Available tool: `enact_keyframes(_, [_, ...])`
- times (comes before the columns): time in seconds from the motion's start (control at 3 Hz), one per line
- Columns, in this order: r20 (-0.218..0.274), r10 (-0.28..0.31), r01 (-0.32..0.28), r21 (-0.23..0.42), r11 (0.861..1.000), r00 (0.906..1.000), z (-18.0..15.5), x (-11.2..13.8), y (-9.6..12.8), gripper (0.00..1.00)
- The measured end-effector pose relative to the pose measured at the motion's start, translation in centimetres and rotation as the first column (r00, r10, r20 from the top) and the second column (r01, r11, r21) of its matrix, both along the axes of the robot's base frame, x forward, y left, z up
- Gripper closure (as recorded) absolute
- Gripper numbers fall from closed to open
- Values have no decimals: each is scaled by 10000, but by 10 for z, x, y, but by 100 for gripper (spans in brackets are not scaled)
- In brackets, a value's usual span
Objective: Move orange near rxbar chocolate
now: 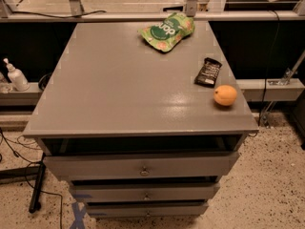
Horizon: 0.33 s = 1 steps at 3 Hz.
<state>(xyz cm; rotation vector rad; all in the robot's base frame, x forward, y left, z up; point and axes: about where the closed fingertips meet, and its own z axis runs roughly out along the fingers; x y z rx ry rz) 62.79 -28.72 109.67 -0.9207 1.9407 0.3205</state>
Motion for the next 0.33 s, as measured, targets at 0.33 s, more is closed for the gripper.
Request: enact_keyframes(0.33, [-19,4,-4,-2,10000,10000,-1,1,0,0])
